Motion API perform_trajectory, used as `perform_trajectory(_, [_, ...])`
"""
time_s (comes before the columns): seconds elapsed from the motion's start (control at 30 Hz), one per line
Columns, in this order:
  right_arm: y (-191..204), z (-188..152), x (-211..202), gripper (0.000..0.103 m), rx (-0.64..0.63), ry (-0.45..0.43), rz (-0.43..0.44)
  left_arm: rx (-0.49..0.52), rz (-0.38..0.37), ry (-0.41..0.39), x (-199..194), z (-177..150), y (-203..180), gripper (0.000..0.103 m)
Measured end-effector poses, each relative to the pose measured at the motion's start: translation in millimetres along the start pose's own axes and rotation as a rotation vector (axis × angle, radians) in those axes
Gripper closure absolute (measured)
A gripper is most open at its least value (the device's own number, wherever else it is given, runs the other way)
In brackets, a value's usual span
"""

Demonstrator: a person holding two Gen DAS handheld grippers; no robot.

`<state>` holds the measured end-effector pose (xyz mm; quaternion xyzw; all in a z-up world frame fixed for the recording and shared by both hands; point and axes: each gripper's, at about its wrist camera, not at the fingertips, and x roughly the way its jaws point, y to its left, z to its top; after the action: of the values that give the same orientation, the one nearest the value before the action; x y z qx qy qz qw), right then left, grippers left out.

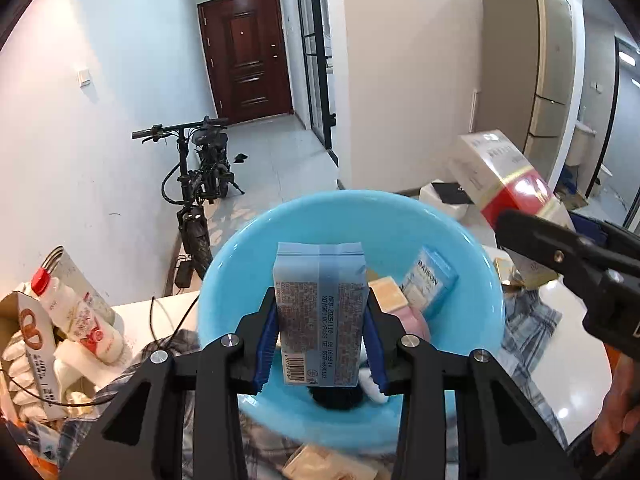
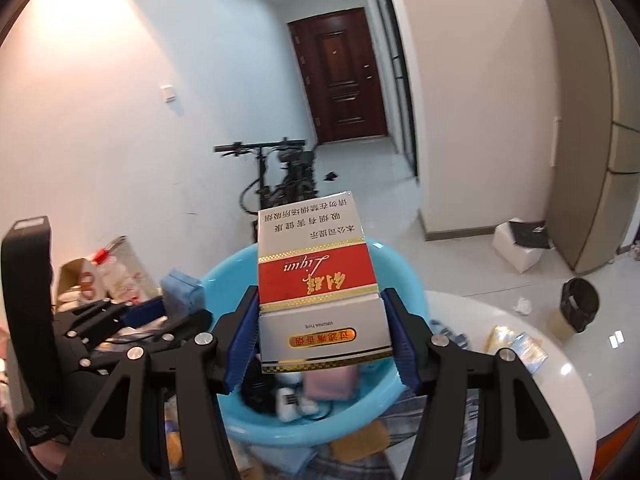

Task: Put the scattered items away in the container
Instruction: 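Carry the barcode box and Liqun box up over the light-blue basin, then open the left tool to drop the barcode box into the basin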

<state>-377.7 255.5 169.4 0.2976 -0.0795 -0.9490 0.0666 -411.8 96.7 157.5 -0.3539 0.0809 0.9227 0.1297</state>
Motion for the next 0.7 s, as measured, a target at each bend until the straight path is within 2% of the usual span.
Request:
perform_trajectory(0.1, [-9.4,-5.9,11.4,0.045,0.027,0.014,0.006,-0.020,-0.045,0.003,12.2,2.0,-1.3,0.062])
perform_trajectory(0.2, [-14.4,-9.7,24.2,0.045,0.036,0.042,0.007,-0.023,-0.037,0.011,24.9,-0.2,-1.9,0.062])
perform_trajectory(0.33, [-17.5,-5.3,28.2,0.045,0.043,0.029,0.015,-0.059,-0.048,0.012,39.9,0.1,7.2,0.062])
perform_trajectory(0.43, [-17.4,-7.6,36.6,0.045,0.028,0.048,-0.007,-0.089,-0.048,0.039,54.6,0.6,16.3,0.062])
perform_trajectory(0.7, [-19.5,-12.9,52.4,0.045,0.026,0.093,-0.013,-0.113,-0.047,0.048,57.4,-1.7,30.6,0.062])
